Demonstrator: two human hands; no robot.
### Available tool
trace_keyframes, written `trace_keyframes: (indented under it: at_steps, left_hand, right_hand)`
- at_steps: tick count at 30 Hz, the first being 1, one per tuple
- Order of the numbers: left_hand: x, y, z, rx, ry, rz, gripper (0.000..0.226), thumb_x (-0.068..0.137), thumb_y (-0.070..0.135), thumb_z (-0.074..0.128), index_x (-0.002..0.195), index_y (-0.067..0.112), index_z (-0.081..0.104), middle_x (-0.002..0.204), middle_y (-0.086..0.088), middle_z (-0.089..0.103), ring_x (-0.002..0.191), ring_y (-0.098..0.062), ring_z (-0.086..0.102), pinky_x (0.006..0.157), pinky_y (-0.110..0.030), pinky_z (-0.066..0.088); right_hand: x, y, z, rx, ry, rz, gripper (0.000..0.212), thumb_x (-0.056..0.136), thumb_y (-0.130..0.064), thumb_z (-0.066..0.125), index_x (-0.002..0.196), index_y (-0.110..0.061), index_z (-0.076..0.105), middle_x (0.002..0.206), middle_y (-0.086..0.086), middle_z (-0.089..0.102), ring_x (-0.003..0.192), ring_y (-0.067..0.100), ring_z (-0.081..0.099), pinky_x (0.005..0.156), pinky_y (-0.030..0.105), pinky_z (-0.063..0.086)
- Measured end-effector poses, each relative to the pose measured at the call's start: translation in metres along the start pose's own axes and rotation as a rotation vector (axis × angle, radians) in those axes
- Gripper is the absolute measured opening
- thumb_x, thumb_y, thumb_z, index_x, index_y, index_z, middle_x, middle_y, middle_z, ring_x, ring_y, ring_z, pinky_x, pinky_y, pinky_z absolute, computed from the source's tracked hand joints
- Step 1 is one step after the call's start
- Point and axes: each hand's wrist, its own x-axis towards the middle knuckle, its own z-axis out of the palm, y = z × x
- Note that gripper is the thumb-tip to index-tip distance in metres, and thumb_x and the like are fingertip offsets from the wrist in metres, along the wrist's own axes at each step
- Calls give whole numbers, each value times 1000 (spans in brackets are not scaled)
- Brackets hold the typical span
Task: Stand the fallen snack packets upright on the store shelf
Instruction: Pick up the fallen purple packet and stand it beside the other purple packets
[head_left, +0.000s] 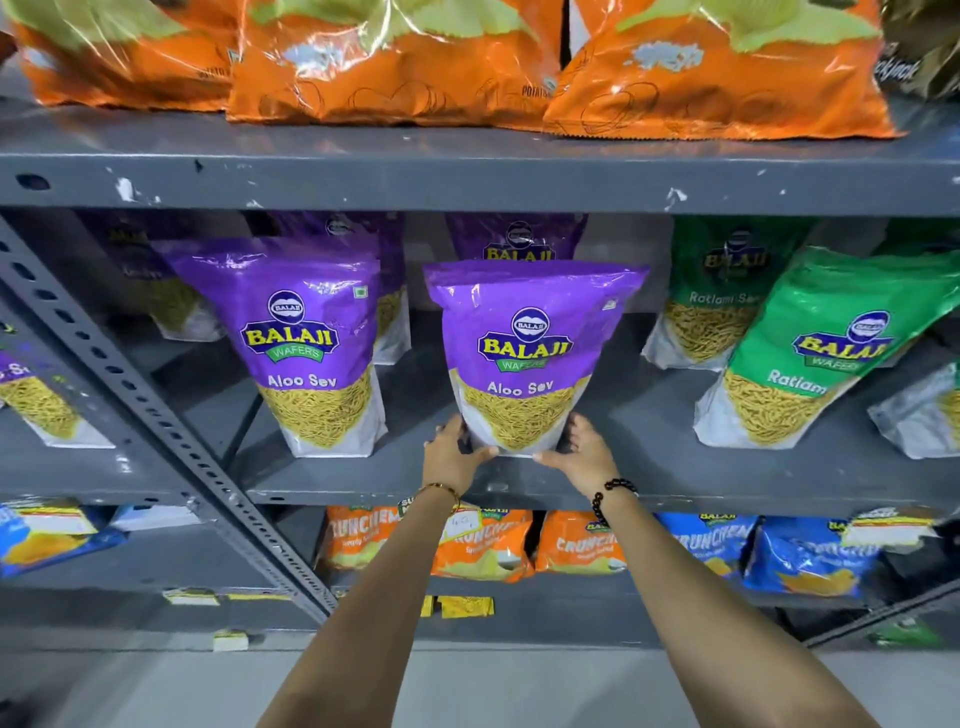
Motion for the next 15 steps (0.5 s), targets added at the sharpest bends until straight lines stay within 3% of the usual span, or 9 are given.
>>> trace_keyframes:
  at_steps: [4, 8, 15]
  left_hand:
    - [1, 3, 0, -5, -11, -62, 56, 77, 22, 73, 127, 14, 48, 131, -13, 57, 122, -37, 50, 111, -56, 31]
    - [-1, 4, 2, 11, 36, -99, 52, 76, 23, 74, 120, 10, 49, 127, -15, 59, 116, -37, 55, 105, -50, 42]
    - [-4, 7, 3, -66, 83, -125, 51, 77, 19, 74, 120, 8, 49, 126, -14, 62, 116, -35, 57, 103, -47, 44]
  right_hand:
    - [0, -1, 4, -51, 75, 12, 62, 71, -10, 75, 125, -9, 45, 126, 10, 60, 115, 27, 56, 96, 36, 45]
    - [0, -3, 3, -99, 44, -8, 60, 76, -11, 71, 129, -11, 44, 129, 10, 59, 118, 29, 55, 102, 45, 44]
    - [0, -9, 2, -179, 4, -11, 59, 79, -15, 69, 132, -13, 43, 132, 9, 57, 121, 28, 53, 102, 42, 43]
